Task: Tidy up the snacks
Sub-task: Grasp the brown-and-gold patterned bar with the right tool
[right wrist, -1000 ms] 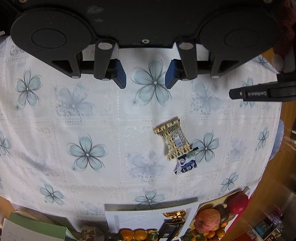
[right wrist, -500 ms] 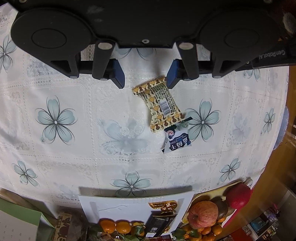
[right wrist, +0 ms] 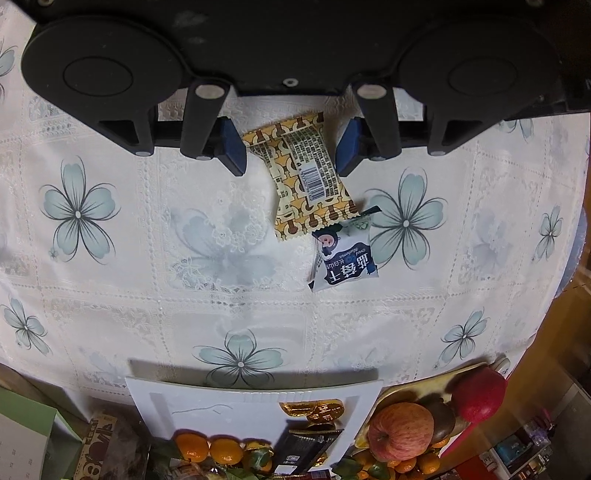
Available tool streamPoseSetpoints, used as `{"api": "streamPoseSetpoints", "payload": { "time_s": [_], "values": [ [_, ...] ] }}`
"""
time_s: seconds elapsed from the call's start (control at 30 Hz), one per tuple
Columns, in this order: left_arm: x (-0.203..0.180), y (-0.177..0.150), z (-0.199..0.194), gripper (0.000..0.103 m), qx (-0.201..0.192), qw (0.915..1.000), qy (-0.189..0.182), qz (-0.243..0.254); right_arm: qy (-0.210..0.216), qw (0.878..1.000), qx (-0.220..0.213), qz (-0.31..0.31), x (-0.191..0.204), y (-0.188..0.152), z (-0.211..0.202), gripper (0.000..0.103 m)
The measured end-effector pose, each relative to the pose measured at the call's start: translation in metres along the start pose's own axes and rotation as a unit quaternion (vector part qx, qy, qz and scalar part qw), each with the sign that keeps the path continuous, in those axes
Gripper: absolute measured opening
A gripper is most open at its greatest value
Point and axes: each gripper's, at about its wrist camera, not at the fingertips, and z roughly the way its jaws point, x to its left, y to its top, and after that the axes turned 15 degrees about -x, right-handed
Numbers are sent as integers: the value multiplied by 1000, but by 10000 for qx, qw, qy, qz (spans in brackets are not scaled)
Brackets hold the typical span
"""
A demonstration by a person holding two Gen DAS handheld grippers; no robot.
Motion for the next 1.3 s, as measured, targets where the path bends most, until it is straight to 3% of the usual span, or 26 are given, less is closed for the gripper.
{"api": "streamPoseSetpoints", "payload": {
  "time_s": [0.2,0.27,0.33,0.4,0.67,1.03,1.3],
  "values": [
    [0,1,-1,31,-1,10000,-47,-7,-16,9997,-120,-217,6,0,3,55],
    [0,1,1,31,15,10000,-22,-16,-33,9994,-142,-320,7,-2,2,49],
    [0,1,3,31,36,10000,-2,-31,-30,9989,-172,-435,6,-3,0,37],
    [0,0,4,31,54,10000,10,-26,16,9990,-172,-411,1,-5,-3,36],
    [-9,-4,14,31,147,9998,102,95,-26,9998,-210,24,-41,-13,-35,36],
    [-28,-16,33,31,395,9987,160,269,-495,9950,59,871,-104,-34,-68,36],
    [-47,-24,41,31,395,9973,290,543,-102,9947,36,1020,-104,-35,-98,36]
  ]
}}
